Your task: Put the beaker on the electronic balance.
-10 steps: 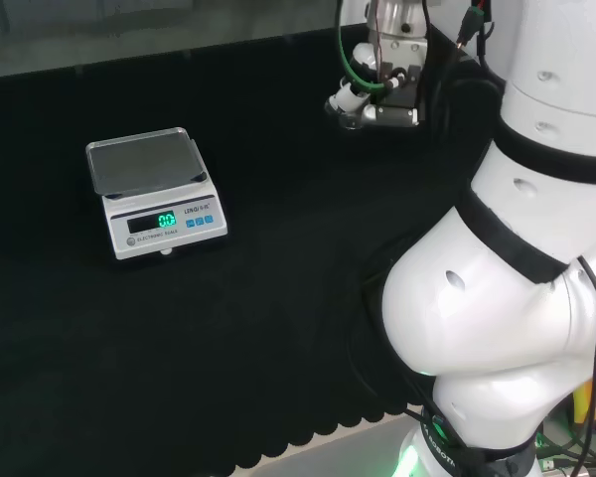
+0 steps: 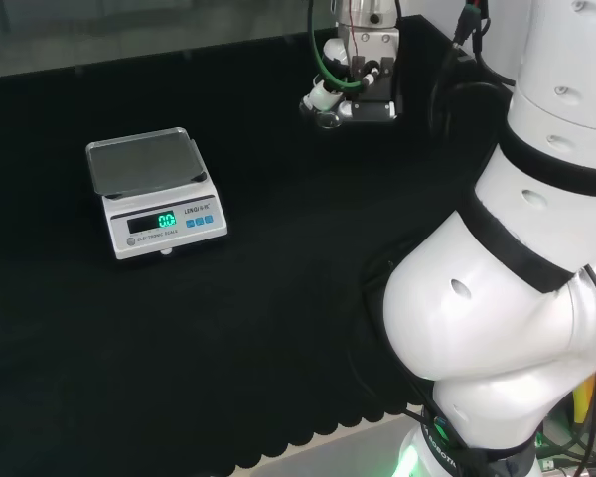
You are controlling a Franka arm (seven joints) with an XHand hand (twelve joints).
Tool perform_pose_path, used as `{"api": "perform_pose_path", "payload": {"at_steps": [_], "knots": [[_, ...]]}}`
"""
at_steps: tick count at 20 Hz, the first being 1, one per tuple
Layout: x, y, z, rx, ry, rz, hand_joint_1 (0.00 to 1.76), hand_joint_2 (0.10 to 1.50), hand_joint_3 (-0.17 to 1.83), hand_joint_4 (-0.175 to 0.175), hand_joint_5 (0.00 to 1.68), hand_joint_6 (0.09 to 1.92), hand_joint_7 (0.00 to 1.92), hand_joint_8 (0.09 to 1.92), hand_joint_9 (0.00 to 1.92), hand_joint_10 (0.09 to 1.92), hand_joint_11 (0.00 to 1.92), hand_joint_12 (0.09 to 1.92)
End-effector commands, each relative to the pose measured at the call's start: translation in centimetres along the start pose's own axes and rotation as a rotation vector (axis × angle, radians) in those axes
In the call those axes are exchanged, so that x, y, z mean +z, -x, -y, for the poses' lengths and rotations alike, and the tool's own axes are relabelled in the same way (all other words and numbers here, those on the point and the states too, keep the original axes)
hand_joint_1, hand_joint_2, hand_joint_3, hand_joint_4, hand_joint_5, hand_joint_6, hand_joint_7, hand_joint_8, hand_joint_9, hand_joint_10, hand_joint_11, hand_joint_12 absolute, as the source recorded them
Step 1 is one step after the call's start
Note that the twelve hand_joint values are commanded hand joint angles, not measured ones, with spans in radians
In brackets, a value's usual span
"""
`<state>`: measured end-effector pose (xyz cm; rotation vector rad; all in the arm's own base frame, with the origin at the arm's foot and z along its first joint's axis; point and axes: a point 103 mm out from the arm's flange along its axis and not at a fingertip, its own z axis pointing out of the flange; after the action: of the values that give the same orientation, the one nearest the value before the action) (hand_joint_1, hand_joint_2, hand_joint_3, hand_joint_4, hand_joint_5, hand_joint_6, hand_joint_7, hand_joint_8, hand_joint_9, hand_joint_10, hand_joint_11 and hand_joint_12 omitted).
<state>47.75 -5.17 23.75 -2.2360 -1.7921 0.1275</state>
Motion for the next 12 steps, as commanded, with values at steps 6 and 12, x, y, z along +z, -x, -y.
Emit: {"api": "perform_pose_path", "payload": {"at_steps": [6,12], "knots": [[0.6,-3.1,-0.1,-0.04,-0.021,-0.071,0.99,0.93,0.51,-0.175,0.71,0.87,0.82,0.94,1.4,0.41,1.61,0.56],[0.0,-0.5,-2.7,-0.083,-0.006,-0.048,0.99,0.93,0.52,-0.175,0.71,0.87,0.82,0.94,1.41,0.41,1.61,0.56]]}}
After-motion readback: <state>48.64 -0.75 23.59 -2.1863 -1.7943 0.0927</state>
